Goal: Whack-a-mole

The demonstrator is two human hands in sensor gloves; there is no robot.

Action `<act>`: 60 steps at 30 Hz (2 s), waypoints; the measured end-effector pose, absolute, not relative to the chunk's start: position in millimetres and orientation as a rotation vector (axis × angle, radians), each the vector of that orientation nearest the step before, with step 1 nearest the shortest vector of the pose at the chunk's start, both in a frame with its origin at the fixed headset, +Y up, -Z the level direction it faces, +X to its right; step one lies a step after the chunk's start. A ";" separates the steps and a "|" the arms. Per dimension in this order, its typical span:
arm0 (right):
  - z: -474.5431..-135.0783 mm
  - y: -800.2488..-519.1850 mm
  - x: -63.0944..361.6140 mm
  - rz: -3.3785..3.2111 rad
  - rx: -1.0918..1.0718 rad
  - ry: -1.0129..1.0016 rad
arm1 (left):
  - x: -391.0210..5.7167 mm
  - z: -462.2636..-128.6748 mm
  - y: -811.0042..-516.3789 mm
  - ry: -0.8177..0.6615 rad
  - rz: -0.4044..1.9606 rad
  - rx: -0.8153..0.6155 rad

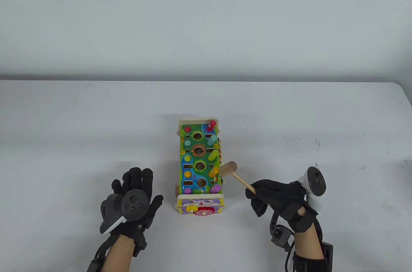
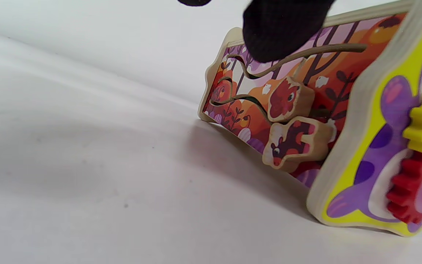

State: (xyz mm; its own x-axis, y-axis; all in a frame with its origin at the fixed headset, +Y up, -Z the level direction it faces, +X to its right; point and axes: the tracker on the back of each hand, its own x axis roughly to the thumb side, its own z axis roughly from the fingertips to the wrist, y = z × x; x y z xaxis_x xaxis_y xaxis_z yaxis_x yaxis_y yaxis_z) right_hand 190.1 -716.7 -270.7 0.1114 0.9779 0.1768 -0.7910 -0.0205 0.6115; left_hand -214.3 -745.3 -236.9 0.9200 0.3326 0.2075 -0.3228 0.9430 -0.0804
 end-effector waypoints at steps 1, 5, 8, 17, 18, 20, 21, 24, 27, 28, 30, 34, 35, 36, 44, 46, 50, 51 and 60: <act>-270.9 -717.9 188.3 1.497 0.672 0.374 | -214.2 -236.9 -745.3 -0.221 0.336 -0.045; -271.7 -721.8 180.0 1.720 0.667 0.453 | -214.3 -236.7 -745.3 -0.219 0.342 -0.054; -271.2 -722.4 176.9 1.732 0.671 0.463 | -214.5 -236.8 -745.4 -0.218 0.344 -0.056; -270.3 -712.3 185.4 1.384 0.652 0.152 | -214.6 -237.2 -745.8 -0.218 0.350 -0.057; -270.3 -712.6 184.7 1.387 0.649 0.136 | -214.8 -237.3 -745.7 -0.218 0.352 -0.056; -270.8 -715.0 182.7 1.420 0.638 0.141 | -215.1 -237.0 -745.1 -0.218 0.353 -0.056; -271.2 -716.8 181.4 1.447 0.630 0.152 | -215.1 -237.1 -745.0 -0.219 0.353 -0.056; -272.5 -725.7 176.4 1.635 0.548 0.197 | -215.0 -237.2 -745.3 -0.219 0.355 -0.057; -273.6 -733.2 173.2 1.827 0.488 0.262 | -215.0 -236.9 -745.0 -0.220 0.354 -0.060; -274.0 -732.5 173.3 1.815 0.510 0.249 | -214.9 -236.9 -745.1 -0.220 0.354 -0.061; -273.0 -728.2 173.6 1.731 0.520 0.184 | -214.9 -237.0 -745.0 -0.219 0.357 -0.059; -270.1 -717.8 174.8 1.563 0.561 0.066 | -215.0 -237.1 -745.1 -0.219 0.360 -0.059; -269.2 -714.1 175.4 1.535 0.576 0.022 | -214.9 -237.1 -745.1 -0.220 0.361 -0.059; -268.6 -711.9 175.8 1.518 0.583 -0.005 | -214.9 -237.2 -745.1 -0.220 0.361 -0.059; -271.2 -711.9 167.8 1.467 0.570 -0.067 | -214.8 -237.4 -745.1 -0.223 0.369 -0.059; -275.2 -719.2 163.9 1.577 0.504 -0.057 | -214.8 -237.5 -745.2 -0.225 0.369 -0.058; -283.0 -733.9 156.9 1.836 0.384 0.061 | -214.6 -237.5 -745.3 -0.227 0.371 -0.060; -284.1 -734.3 155.8 1.856 0.373 0.078 | -214.6 -237.5 -745.3 -0.227 0.371 -0.061; -276.6 -700.5 167.6 1.531 0.434 -0.186 | -214.8 -237.5 -745.2 -0.231 0.387 -0.061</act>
